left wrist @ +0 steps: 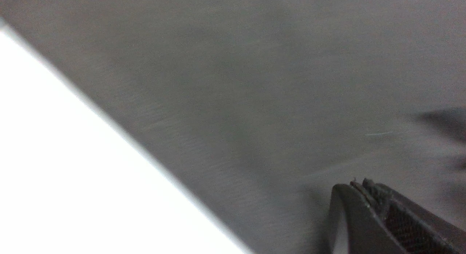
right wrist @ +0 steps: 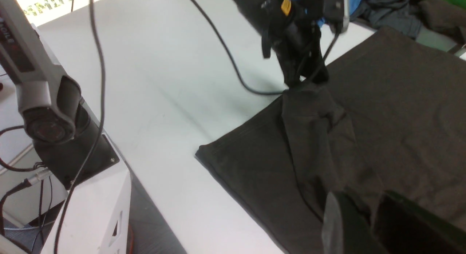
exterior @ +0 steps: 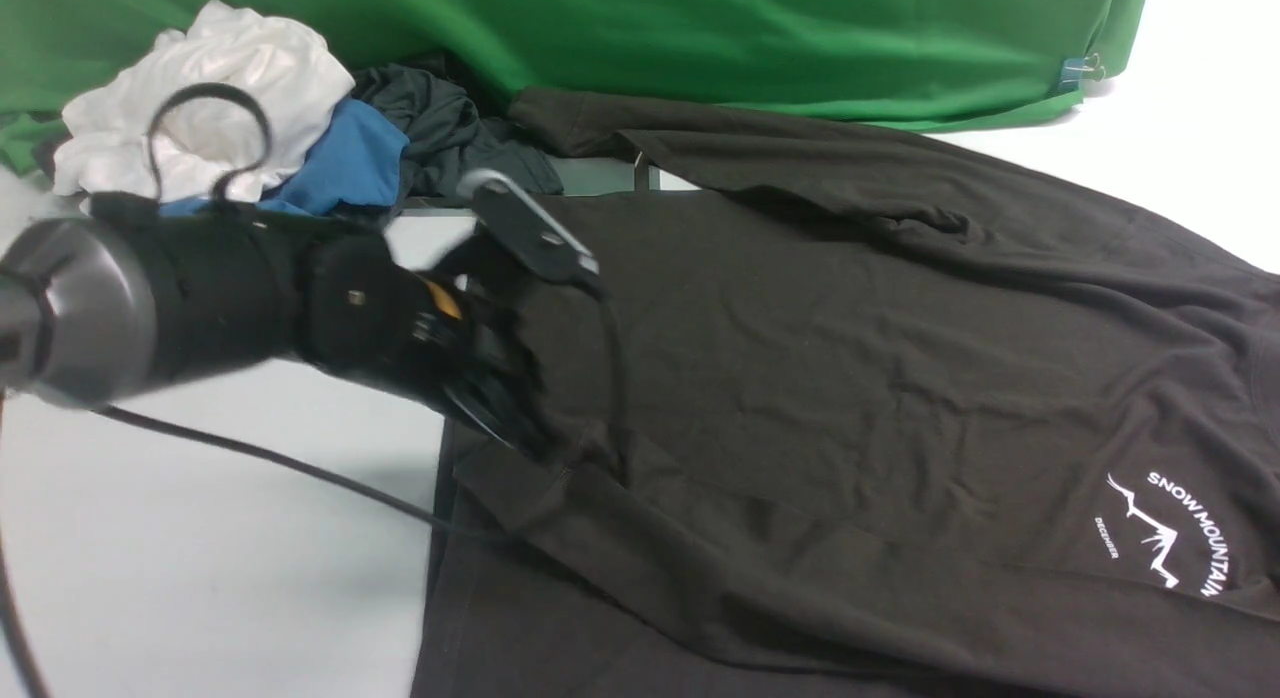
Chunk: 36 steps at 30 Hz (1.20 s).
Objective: Fold a long-sleeved shirt on a white desktop.
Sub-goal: 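Fold the left side of the black T-shirt inward over its body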
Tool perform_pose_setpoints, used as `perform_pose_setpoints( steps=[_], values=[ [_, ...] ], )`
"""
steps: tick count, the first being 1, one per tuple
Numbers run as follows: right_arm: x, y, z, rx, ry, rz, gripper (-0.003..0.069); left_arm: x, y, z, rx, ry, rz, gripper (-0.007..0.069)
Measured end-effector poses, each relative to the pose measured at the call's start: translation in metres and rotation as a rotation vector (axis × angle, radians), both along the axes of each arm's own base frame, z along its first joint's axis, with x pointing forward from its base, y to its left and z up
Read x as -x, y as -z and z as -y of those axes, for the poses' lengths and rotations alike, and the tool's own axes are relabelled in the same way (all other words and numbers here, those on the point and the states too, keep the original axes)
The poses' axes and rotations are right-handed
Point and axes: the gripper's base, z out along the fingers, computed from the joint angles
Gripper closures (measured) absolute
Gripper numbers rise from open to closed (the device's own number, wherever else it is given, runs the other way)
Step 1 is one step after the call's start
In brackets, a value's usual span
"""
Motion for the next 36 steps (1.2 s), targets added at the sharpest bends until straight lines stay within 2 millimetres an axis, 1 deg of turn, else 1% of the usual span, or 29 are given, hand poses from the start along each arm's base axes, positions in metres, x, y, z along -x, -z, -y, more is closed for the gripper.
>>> perform_pose_setpoints(
  steps=[1, 3, 4, 7, 8, 10, 12, 13, 14, 18, 22, 24, 28, 29, 31, 36],
  values=[
    [0.000, 0.000, 0.000, 0.000, 0.000, -0.002, 0.0506, -0.001, 0.000, -0.002, 0.001, -0.009, -0.005, 0.0607],
    [0.000, 0.000, 0.000, -0.006, 0.005, -0.011, 0.0502, -0.010, 0.004, -0.025, 0.030, -0.117, -0.082, 0.0606],
    [0.000, 0.000, 0.000, -0.006, 0.005, -0.011, 0.0500, -0.011, 0.002, -0.027, 0.052, -0.142, -0.102, 0.0606],
    [0.000, 0.000, 0.000, -0.007, 0.006, -0.013, 0.0496, -0.006, -0.011, -0.024, 0.150, -0.184, -0.154, 0.0601],
    [0.000, 0.000, 0.000, -0.007, 0.006, -0.013, 0.0496, -0.004, -0.015, -0.021, 0.175, -0.178, -0.163, 0.0597],
    [0.000, 0.000, 0.000, -0.008, 0.006, -0.015, 0.0494, 0.003, -0.021, -0.012, 0.195, -0.111, -0.189, 0.0568],
    [0.000, 0.000, 0.000, -0.007, 0.006, -0.016, 0.0492, 0.007, -0.022, -0.004, 0.192, -0.063, -0.201, 0.0522],
    [0.000, 0.000, 0.000, -0.006, 0.005, -0.017, 0.0491, 0.007, -0.020, -0.003, 0.178, -0.050, -0.201, 0.0481],
    [0.000, 0.000, 0.000, -0.006, 0.005, -0.017, 0.0491, 0.006, -0.019, -0.003, 0.172, -0.047, -0.201, 0.0466],
    [0.000, 0.000, 0.000, -0.006, 0.005, -0.017, 0.0491, -0.004, -0.004, -0.005, 0.129, -0.064, -0.167, 0.0288],
    [0.000, 0.000, 0.000, -0.006, 0.004, -0.014, 0.0491, -0.014, 0.013, -0.003, 0.138, -0.069, -0.145, 0.0182],
    [0.000, 0.000, 0.000, -0.006, 0.004, -0.011, 0.0491, -0.018, 0.023, -0.002, 0.141, -0.077, -0.143, 0.0154],
    [0.000, 0.000, 0.000, -0.008, 0.004, -0.007, 0.0491, -0.020, 0.038, 0.000, 0.138, -0.061, -0.174, 0.0152],
    [0.000, 0.000, 0.000, -0.008, 0.004, -0.007, 0.0491, -0.020, 0.038, 0.000, 0.143, -0.058, -0.174, 0.0157],
    [0.000, 0.000, 0.000, -0.007, 0.003, -0.006, 0.0491, -0.020, 0.038, 0.001, 0.142, -0.032, -0.175, 0.0182],
    [0.000, 0.000, 0.000, -0.007, 0.003, -0.002, 0.0491, -0.017, 0.038, 0.004, 0.142, 0.038, -0.188, 0.0286]
  ],
)
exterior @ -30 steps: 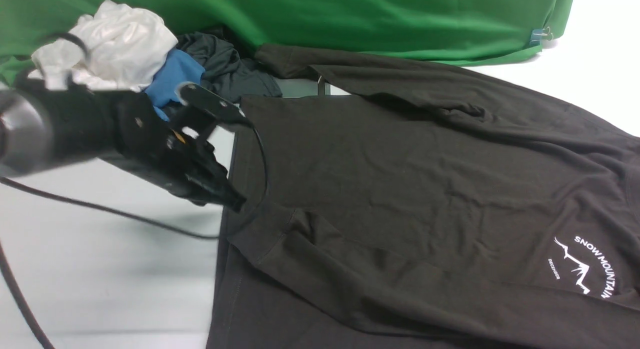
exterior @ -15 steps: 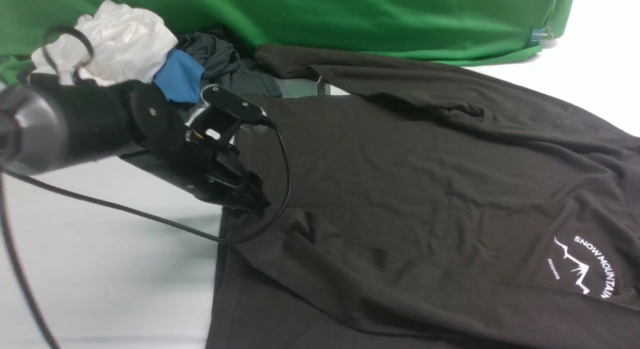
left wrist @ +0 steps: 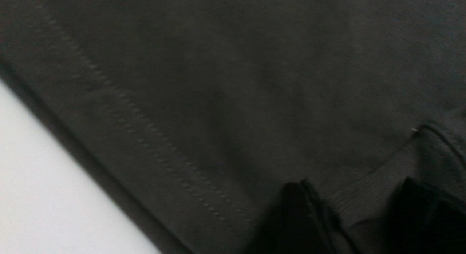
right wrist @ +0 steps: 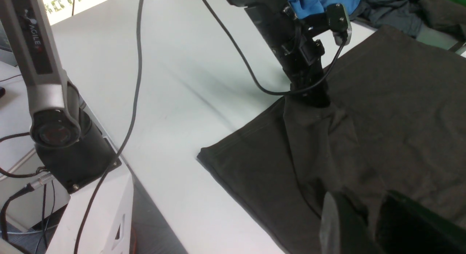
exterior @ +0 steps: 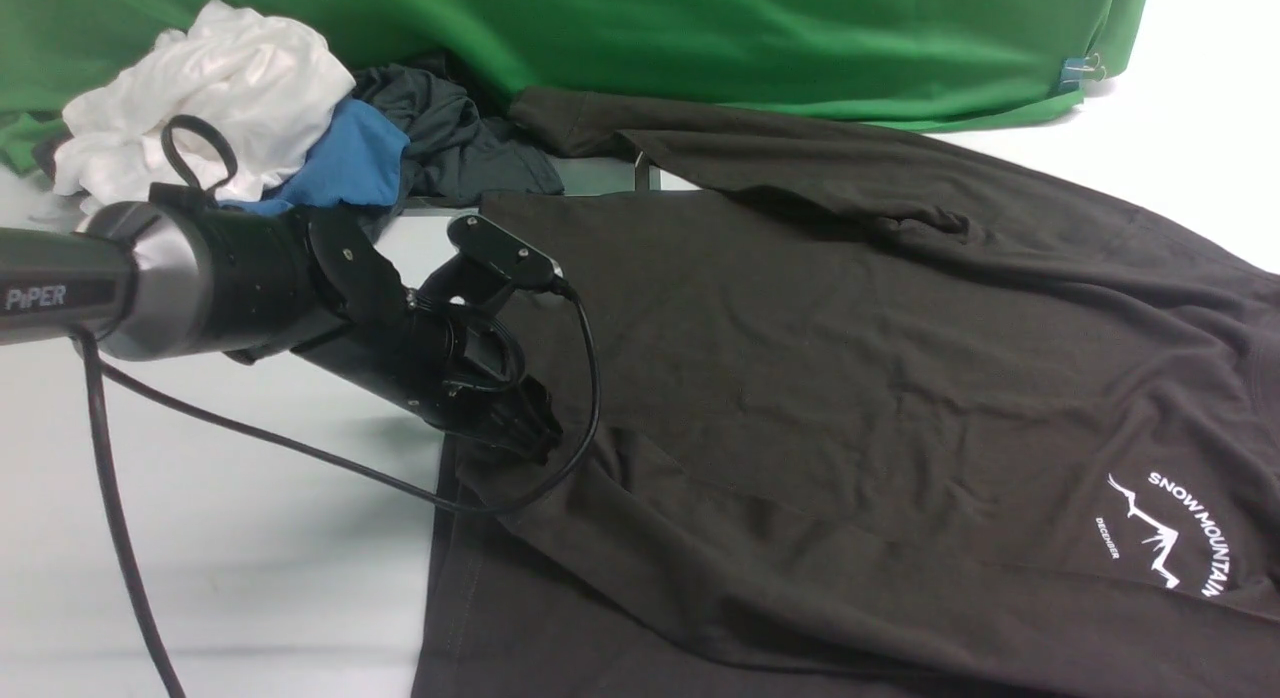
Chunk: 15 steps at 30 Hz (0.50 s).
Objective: Fold a long-sleeved shirt on a white desktop.
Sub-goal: 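Fold the left side of the black T-shirt inward over its body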
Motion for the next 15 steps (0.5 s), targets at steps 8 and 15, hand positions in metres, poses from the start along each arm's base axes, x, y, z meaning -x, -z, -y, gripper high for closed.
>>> perform_pose_setpoints(
  steps=[8, 15],
  values=[
    [0.000, 0.000, 0.000, -0.001, 0.000, 0.002, 0.0489, 0.006, -0.003, 0.002, 0.018, 0.039, -0.040, 0.0494],
    [0.000, 0.000, 0.000, -0.001, 0.000, 0.002, 0.0485, 0.011, -0.025, 0.001, 0.025, 0.032, -0.008, 0.0589]
  ],
)
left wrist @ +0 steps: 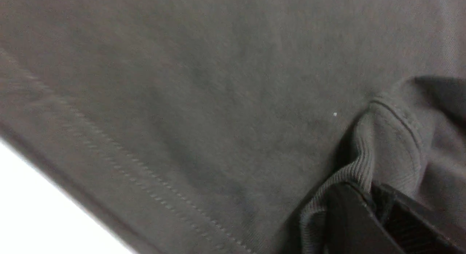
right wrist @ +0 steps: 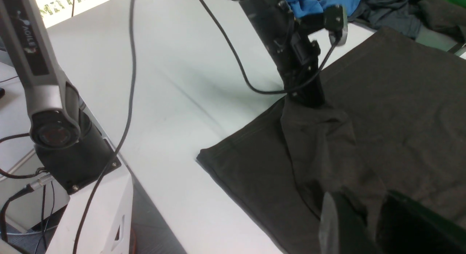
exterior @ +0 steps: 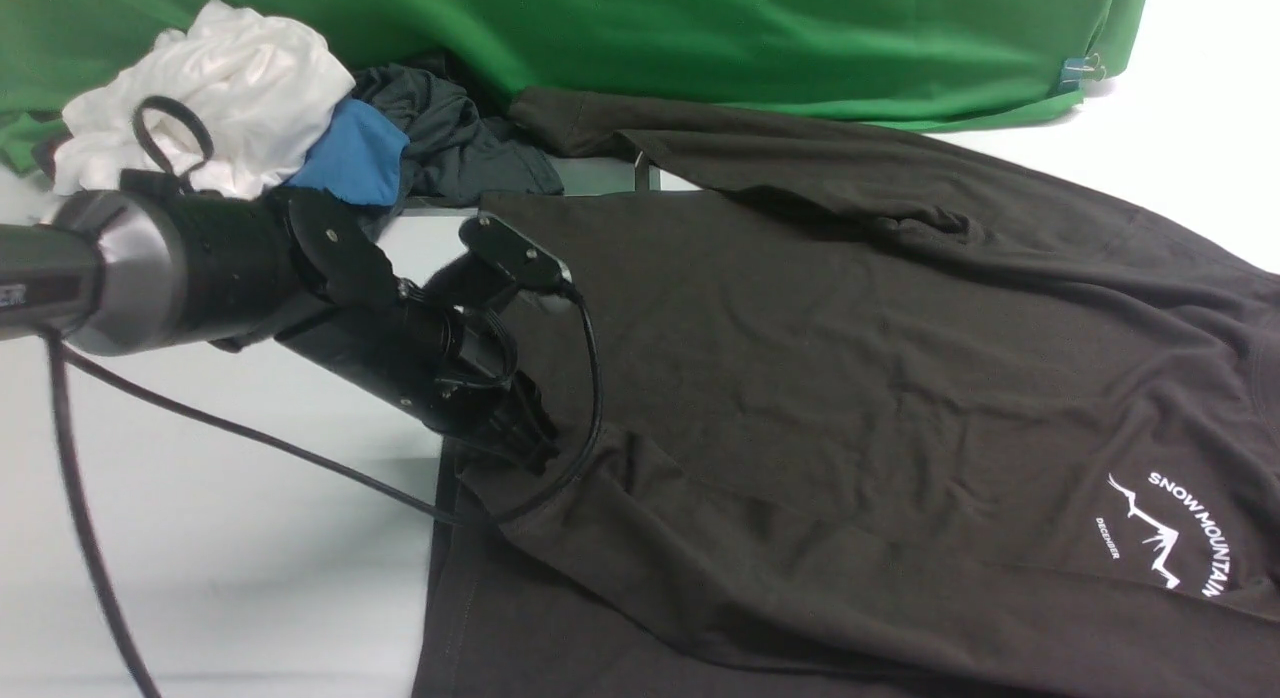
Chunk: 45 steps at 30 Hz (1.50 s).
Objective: Fold a long-sleeved shirt on a white desktop.
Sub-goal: 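Fold the left side of the black T-shirt inward over its body, then grab the top left corner of the dark shirt with the left gripper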
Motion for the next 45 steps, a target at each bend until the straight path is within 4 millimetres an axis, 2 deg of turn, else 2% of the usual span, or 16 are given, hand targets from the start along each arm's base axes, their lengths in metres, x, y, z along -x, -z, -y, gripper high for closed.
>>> perform_pose_setpoints(
  steps=[6, 18, 22, 25, 26, 29, 30, 33, 35, 37, 38, 39, 40, 42, 43, 45],
  values=[
    [-0.001, -0.001, 0.000, -0.009, 0.003, 0.008, 0.0484, 0.002, -0.026, -0.009, -0.042, -0.083, 0.079, 0.0589],
    [-0.005, -0.003, 0.001, -0.042, 0.058, 0.010, 0.0473, 0.001, -0.017, -0.013, -0.090, -0.110, 0.047, 0.0566],
    [-0.014, 0.001, 0.002, -0.017, 0.150, -0.046, 0.0470, 0.000, -0.012, -0.014, -0.116, -0.094, 0.037, 0.0461],
    [-0.031, 0.010, -0.004, 0.081, 0.219, -0.113, 0.0457, 0.000, -0.012, -0.015, -0.116, -0.122, 0.038, 0.0289],
    [-0.033, 0.011, -0.005, 0.088, 0.222, -0.116, 0.0456, 0.000, -0.013, -0.015, -0.114, -0.125, 0.038, 0.0279],
    [-0.052, 0.024, -0.011, 0.257, 0.267, -0.164, 0.0440, 0.002, -0.026, -0.016, -0.081, -0.182, 0.052, 0.0154],
    [-0.056, 0.027, -0.011, 0.303, 0.284, -0.180, 0.0436, 0.004, -0.031, -0.015, -0.070, -0.196, 0.055, 0.0145],
    [-0.071, 0.038, -0.004, 0.512, 0.389, -0.195, 0.0425, 0.016, -0.062, -0.009, -0.027, -0.192, 0.112, 0.0193],
    [-0.079, 0.043, 0.003, 0.629, 0.470, -0.202, 0.0423, 0.031, -0.079, 0.004, -0.005, -0.143, 0.145, 0.0308],
    [-0.085, 0.046, 0.006, 0.658, 0.534, -0.237, 0.0421, 0.058, -0.091, 0.025, 0.010, -0.037, 0.153, 0.0477],
    [-0.086, 0.046, 0.007, 0.650, 0.553, -0.256, 0.0421, 0.072, -0.091, 0.036, 0.014, 0.019, 0.139, 0.0533],
    [-0.086, 0.047, 0.008, 0.644, 0.562, -0.267, 0.0421, 0.075, -0.089, 0.038, 0.014, 0.030, 0.129, 0.0542],
    [-0.087, 0.051, 0.014, 0.620, 0.623, -0.318, 0.0421, 0.101, -0.079, 0.054, 0.001, 0.134, 0.078, 0.0593],
    [-0.088, 0.055, 0.018, 0.616, 0.665, -0.348, 0.0421, 0.114, -0.071, 0.063, -0.008, 0.183, 0.045, 0.0602],
    [-0.089, 0.066, 0.029, 0.619, 0.747, -0.406, 0.0421, 0.135, -0.056, 0.072, -0.034, 0.259, -0.004, 0.0605],
    [-0.092, 0.081, 0.042, 0.609, 0.847, -0.471, 0.0419, 0.151, -0.043, 0.078, -0.056, 0.311, -0.030, 0.0605]
  ],
)
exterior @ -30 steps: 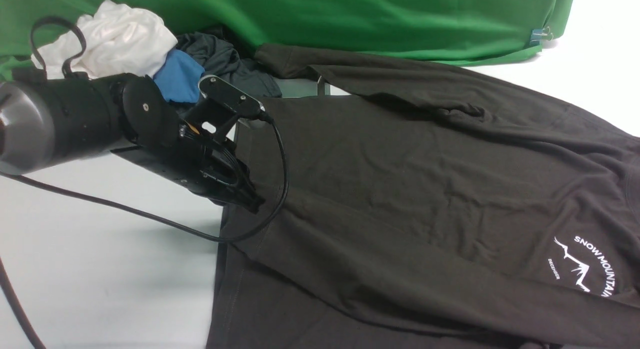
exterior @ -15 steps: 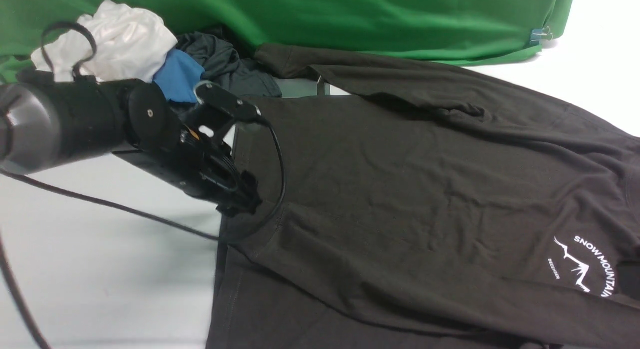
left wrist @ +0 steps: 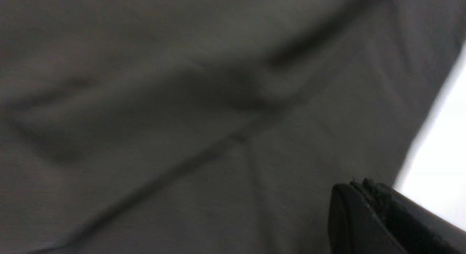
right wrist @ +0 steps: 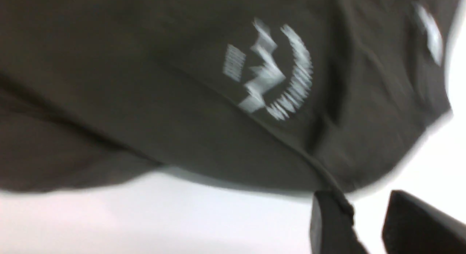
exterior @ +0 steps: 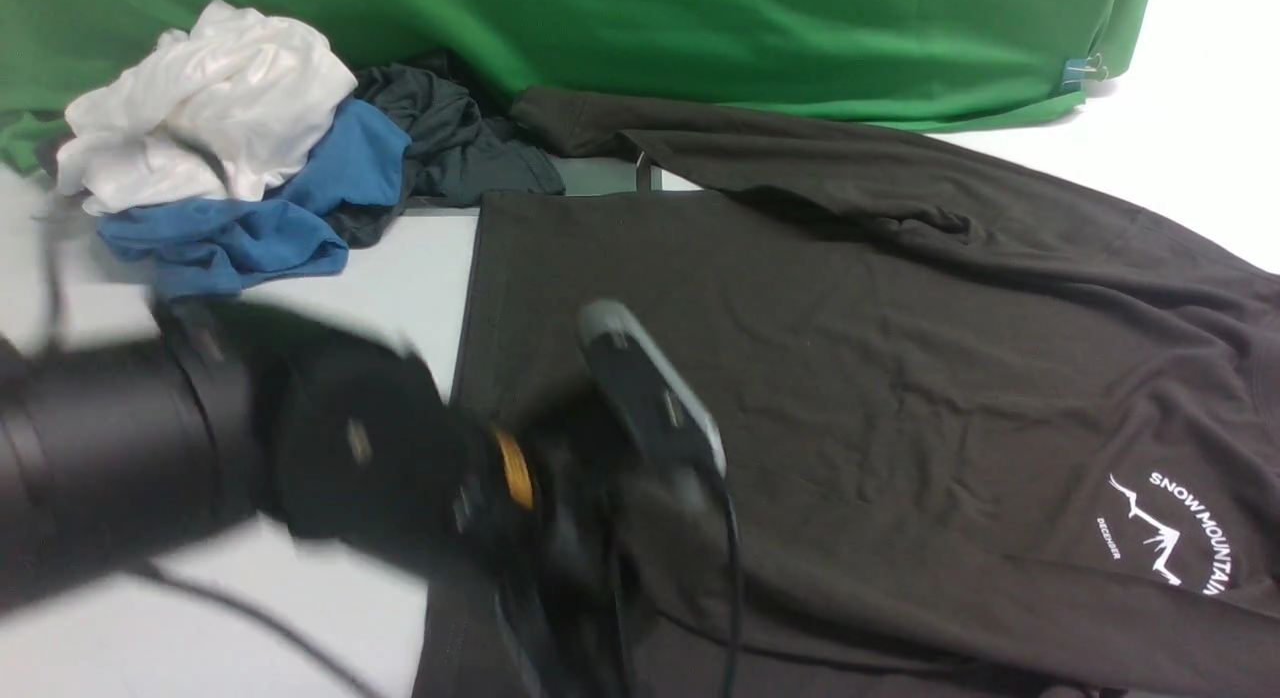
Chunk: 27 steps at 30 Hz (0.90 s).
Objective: Fold a long-sleeved shirt on a white desktop.
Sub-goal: 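Grab the top left corner of the dark shirt with the left gripper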
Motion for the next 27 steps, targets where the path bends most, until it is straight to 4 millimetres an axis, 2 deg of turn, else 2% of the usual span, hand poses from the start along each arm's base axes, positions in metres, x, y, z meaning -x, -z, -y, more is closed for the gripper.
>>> perform_pose_setpoints(
  steps=[4, 5, 6, 10, 13, 19, 24, 27],
  values=[
    [-0.010, 0.048, 0.026, -0.134, 0.252, -0.095, 0.0392, 0.012, 0.010, 0.005, -0.001, 0.032, 0.009, 0.0605],
    [-0.010, 0.048, 0.029, -0.133, 0.263, -0.094, 0.0388, 0.012, 0.010, 0.005, 0.000, 0.032, 0.011, 0.0605],
    [-0.013, 0.056, 0.033, -0.182, 0.315, -0.116, 0.0365, 0.011, 0.010, 0.005, 0.005, 0.029, 0.018, 0.0605],
    [-0.023, 0.073, 0.063, -0.354, 0.543, -0.077, 0.0169, 0.010, 0.009, 0.006, 0.018, 0.021, 0.027, 0.0605],
    [-0.028, 0.082, 0.075, -0.405, 0.612, -0.086, 0.0085, 0.011, 0.009, 0.007, 0.027, 0.012, 0.013, 0.0605],
    [-0.028, 0.106, 0.077, -0.439, 0.654, -0.144, 0.0086, 0.012, 0.009, 0.007, 0.028, 0.009, 0.003, 0.0605],
    [-0.035, 0.113, 0.080, -0.446, 0.668, -0.119, 0.0090, 0.012, 0.009, 0.007, 0.031, 0.005, -0.001, 0.0605],
    [-0.040, 0.122, 0.083, -0.445, 0.669, -0.137, 0.0125, 0.012, 0.009, 0.007, 0.034, 0.003, -0.001, 0.0605]
  ],
)
